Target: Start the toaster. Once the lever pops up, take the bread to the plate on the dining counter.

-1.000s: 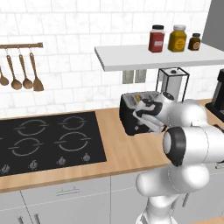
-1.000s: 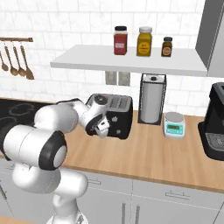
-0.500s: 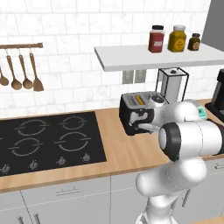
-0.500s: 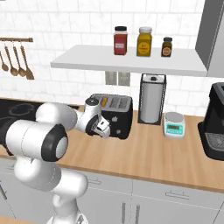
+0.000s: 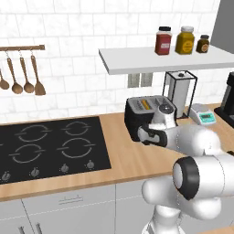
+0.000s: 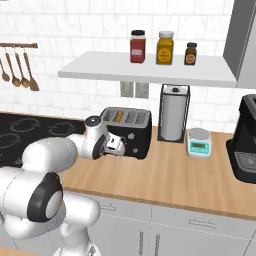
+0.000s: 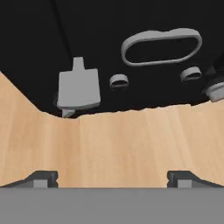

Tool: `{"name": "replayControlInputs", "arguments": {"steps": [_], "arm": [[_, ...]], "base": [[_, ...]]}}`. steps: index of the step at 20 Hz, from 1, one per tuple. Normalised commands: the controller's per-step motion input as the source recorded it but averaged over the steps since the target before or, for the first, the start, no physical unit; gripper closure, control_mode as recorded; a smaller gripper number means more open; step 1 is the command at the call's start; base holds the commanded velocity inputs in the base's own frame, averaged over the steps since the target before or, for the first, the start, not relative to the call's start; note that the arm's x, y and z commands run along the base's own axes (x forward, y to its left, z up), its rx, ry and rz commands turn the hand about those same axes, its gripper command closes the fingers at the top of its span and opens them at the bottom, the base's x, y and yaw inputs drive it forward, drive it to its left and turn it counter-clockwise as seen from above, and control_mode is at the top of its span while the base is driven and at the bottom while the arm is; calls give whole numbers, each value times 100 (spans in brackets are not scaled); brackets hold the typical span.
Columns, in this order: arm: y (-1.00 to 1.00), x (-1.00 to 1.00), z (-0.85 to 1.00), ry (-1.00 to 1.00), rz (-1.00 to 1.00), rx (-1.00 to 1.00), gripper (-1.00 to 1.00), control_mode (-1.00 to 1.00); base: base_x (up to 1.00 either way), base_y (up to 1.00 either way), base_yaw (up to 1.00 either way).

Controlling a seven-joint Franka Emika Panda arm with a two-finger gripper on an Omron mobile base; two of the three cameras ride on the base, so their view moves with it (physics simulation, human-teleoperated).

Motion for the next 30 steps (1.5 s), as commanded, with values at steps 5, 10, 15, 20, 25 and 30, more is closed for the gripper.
{"name": "replayControlInputs", "arguments": {"steps": [5,10,15,20,25,30], "arm": [[-26,-50,100,-11,13,6,-100,-100],[-32,-20,97,-3,3,19,-100,-100],[-19,0,76,0,0,15,-100,-100],[0,0,60,0,0,0,-100,-100],[8,0,16,0,0,-5,-100,-100],[0,1,-1,0,0,0,-100,-100]], "base": [[0,0,0],[0,0,0],[0,0,0],[0,0,0],[0,0,0],[0,0,0]]}}
